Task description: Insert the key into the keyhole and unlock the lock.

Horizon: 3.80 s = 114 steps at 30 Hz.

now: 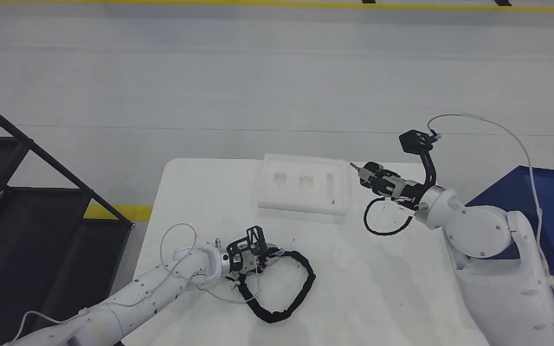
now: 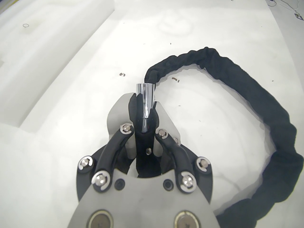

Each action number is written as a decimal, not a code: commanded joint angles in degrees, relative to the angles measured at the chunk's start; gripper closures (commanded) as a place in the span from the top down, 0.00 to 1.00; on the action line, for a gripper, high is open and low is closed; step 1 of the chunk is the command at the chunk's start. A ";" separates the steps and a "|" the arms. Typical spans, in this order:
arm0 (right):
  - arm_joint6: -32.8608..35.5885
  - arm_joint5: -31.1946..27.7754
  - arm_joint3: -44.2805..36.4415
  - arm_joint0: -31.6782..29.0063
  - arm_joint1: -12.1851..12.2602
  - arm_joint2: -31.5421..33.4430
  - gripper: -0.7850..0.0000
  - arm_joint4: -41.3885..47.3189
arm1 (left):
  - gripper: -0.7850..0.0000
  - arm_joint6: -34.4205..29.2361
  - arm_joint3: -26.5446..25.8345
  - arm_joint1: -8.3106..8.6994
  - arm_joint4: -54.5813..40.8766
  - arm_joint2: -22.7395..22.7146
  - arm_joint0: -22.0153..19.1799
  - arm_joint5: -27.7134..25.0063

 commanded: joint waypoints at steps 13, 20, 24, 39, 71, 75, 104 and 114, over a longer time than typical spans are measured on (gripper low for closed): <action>0.00 0.00 0.00 0.00 0.00 0.00 0.00 0.00 | 0.00 3.37 -5.11 1.31 -0.97 -8.03 -1.62 -10.75; 5.45 0.45 1.71 0.80 0.27 -2.51 0.00 -1.49 | 0.00 5.88 -8.63 2.95 0.99 -13.64 -2.55 -18.17; 9.08 2.72 1.90 2.66 0.34 -3.97 0.00 -1.27 | 0.00 6.36 -10.97 3.66 3.75 -16.12 -3.49 -23.07; 24.69 -4.05 -3.37 5.32 1.30 -4.98 0.00 14.11 | 0.00 12.84 -15.20 6.04 11.39 -17.67 -9.80 -29.93; 28.03 -3.40 -6.63 7.47 2.13 -8.26 0.00 15.27 | 0.00 15.67 -16.76 5.47 16.84 -16.85 -13.90 -29.09; 28.85 -2.76 -9.61 8.47 2.50 -8.81 0.00 12.89 | 0.00 23.60 -15.00 3.99 24.74 -14.24 -16.87 -26.68; 23.78 3.88 -15.79 9.91 3.63 -16.55 0.00 -3.67 | 0.00 43.86 0.71 -2.77 33.81 0.17 -26.36 -17.79; 22.94 5.43 -15.37 10.31 3.75 -17.39 0.00 -4.51 | 0.00 43.79 0.79 -2.67 32.06 1.12 -26.74 -17.86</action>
